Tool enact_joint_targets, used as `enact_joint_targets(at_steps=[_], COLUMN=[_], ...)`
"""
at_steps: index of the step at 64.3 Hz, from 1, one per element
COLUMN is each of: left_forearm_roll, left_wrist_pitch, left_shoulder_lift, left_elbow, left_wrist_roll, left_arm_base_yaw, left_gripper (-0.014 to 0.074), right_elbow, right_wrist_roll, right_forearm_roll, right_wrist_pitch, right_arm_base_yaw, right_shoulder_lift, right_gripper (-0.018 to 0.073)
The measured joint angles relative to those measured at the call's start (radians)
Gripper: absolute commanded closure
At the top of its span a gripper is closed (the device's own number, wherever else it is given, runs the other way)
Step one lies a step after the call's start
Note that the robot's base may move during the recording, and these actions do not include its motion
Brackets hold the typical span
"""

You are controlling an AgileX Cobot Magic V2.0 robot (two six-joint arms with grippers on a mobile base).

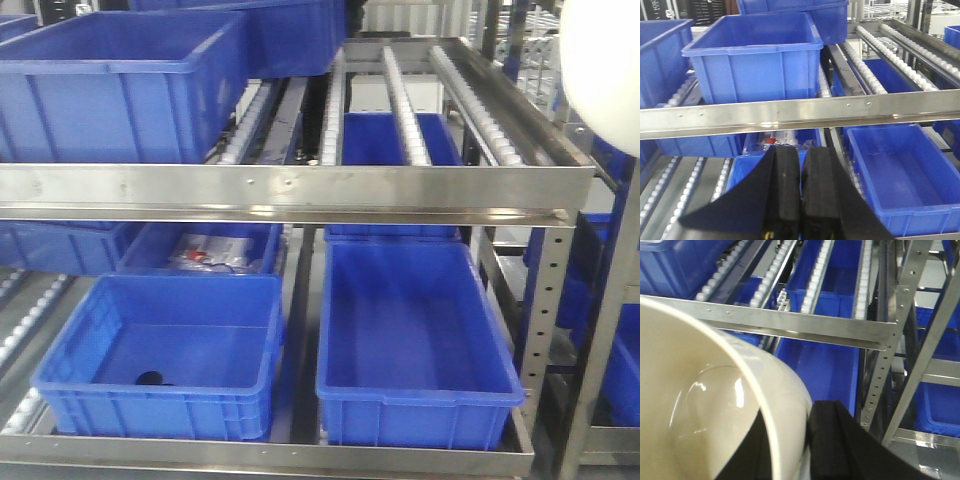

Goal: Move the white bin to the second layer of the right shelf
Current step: 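Approach the roller shelf's second layer with the bin in the right gripper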

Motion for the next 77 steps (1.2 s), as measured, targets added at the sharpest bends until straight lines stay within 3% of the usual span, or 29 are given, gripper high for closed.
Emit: enact_joint_targets(at_steps=[77], left_forearm_roll=[0.000], left_wrist_pitch=[0.000], left_shoulder_lift=[0.000], left_elbow=[0.000], left_wrist_roll=[0.000], left_arm_base_yaw=[0.000], left_gripper=[0.0512], right_elbow=[0.000], right_wrist_roll=[0.000], right_forearm_roll=[0.000], right_wrist_pitch=[0.000], right_arm_base_yaw=[0.000], right_shoulder_lift=[0.000], right_gripper=[0.0503])
